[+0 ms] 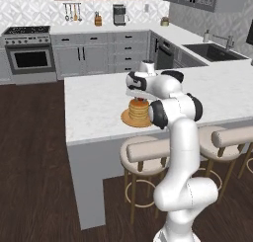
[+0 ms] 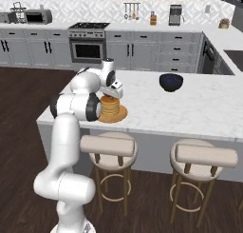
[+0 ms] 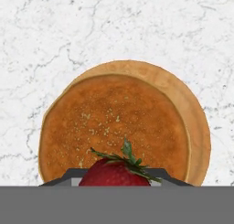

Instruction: Take the strawberry from the fridge and place it on top of the pancake, located on the dining counter.

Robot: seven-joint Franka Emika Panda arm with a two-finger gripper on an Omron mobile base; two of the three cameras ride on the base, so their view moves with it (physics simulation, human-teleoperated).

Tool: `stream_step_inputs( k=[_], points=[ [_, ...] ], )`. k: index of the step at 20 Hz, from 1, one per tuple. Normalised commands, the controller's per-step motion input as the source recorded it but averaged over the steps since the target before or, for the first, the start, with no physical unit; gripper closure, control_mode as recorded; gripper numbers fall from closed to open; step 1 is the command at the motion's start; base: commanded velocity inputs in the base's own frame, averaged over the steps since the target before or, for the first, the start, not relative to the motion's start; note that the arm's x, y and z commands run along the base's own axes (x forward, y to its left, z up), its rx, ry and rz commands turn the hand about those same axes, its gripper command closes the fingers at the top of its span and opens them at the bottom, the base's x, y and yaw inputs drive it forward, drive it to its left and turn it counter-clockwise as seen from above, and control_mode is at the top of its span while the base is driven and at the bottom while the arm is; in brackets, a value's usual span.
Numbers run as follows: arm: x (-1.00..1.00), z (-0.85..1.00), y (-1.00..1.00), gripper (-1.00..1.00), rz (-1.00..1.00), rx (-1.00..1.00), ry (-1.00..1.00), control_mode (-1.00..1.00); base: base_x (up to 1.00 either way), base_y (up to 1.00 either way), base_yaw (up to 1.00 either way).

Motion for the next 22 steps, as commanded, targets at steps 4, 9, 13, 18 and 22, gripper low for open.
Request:
stream_step_inputs(
  k=[4, 9, 13, 18, 22],
  points=[
    [0.0, -0.13, 0.0, 1.0, 0.0, 0.0, 0.0, -1.0, 0.0, 0.0, 0.0],
    [0.0, -0.21, 0.0, -1.0, 0.0, 0.0, 0.0, -1.0, 0.0, 0.0, 0.0],
    [0.0, -0.01, 0.0, -1.0, 0.0, 0.0, 0.0, -1.0, 0.0, 0.0, 0.0],
    [0.0, 0.0, 0.0, -1.0, 0.0, 0.0, 0.0, -1.0, 0.0, 0.0, 0.0],
    [-0.26, 0.18, 0.0, -1.0, 0.0, 0.0, 0.0, -1.0, 0.0, 0.0, 0.0]
  ],
)
